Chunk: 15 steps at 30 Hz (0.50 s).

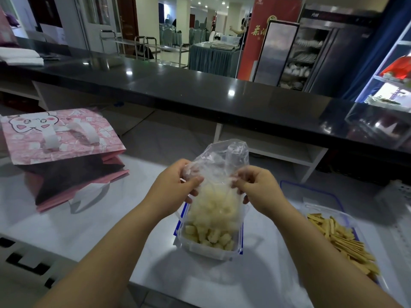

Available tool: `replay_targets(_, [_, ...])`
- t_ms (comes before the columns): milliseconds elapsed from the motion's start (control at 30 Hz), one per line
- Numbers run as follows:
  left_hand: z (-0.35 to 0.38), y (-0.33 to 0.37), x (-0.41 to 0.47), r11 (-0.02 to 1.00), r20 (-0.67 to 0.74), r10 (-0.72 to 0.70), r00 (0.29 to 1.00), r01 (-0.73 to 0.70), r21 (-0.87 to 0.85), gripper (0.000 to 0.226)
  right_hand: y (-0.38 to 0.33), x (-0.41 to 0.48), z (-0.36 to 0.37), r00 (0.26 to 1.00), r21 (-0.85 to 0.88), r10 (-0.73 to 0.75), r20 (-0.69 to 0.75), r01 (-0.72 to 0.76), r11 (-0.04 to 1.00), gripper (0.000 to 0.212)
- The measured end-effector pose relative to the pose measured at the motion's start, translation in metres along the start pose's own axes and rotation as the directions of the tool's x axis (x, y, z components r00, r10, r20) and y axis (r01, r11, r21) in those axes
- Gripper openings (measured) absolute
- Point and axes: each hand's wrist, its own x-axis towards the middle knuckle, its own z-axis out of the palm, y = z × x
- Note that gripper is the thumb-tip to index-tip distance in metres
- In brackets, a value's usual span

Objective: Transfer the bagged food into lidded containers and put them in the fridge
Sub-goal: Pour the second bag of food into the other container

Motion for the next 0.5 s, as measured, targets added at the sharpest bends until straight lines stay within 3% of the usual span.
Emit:
replay_targets(233, [-0.008, 0.014, 0.004, 0.989, -0.087, 0.128, 0.988, -0.133, -0.058, 0.021, -0.001, -0.003, -0.009, 0.978, 0.148, -0.12, -0.17, 0.145, 0.978, 0.014])
replay_targets(367, [-0.002, 0.023, 0.009, 0.975, -0.003, 0.221, 0.975, -0.221, -0.006, 0.024, 0.002, -0.01, -0.032, 0.96, 0.168, -0.161, -0.231, 0.202, 0.965, 0.01])
replay_targets(500, [0.02, 0.034, 0.015, 0.955, 0.199, 0.23, 0.953, -0.261, 0.144, 0.02, 0.01, -0.025, -0.072, 0.94, 0.005, -0.188, -0.284, 0.198, 0.98, 0.01])
